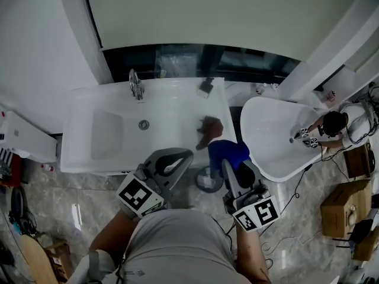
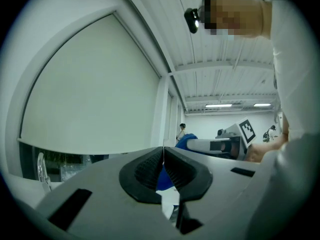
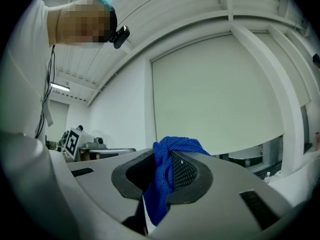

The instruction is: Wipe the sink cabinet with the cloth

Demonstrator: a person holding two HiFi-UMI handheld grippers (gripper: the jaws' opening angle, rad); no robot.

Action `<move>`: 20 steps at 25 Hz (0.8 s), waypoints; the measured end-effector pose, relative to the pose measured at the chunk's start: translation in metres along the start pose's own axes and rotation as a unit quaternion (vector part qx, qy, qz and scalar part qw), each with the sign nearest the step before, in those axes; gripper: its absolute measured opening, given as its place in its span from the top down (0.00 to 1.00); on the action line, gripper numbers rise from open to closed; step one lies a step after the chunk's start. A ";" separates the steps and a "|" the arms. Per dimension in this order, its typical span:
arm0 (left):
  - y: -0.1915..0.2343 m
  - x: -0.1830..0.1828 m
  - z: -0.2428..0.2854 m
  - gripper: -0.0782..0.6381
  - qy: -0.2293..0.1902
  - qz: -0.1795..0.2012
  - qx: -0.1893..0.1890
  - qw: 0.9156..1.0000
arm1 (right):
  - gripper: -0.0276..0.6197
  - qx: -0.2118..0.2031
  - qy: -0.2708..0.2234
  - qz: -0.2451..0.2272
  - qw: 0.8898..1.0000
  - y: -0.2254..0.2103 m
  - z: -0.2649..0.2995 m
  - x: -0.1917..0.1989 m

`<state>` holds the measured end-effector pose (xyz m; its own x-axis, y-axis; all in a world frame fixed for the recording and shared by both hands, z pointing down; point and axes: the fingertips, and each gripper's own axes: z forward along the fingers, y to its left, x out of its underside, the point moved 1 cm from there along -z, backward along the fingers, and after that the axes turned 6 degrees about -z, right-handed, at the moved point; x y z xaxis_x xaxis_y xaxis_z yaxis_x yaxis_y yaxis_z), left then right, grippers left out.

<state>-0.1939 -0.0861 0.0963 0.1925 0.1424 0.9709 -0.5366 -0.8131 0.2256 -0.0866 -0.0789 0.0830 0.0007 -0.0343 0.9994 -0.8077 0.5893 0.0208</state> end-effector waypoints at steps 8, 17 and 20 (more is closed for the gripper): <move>-0.008 0.002 -0.002 0.87 0.016 0.000 -0.016 1.000 | 0.85 0.008 0.007 -0.004 1.000 0.000 -0.005 0.007; -0.015 0.016 -0.007 0.87 0.029 -0.007 -0.038 0.999 | 0.85 0.011 0.005 0.001 1.000 -0.006 -0.020 0.012; -0.016 0.018 -0.006 0.87 0.026 0.005 -0.037 0.999 | 0.85 0.015 0.005 0.009 1.000 -0.009 -0.025 0.013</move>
<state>-0.1866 -0.0668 0.1104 0.1452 0.1654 0.9755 -0.5971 -0.7715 0.2197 -0.0640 -0.0643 0.0963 -0.0079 -0.0157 0.9998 -0.8244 0.5659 0.0024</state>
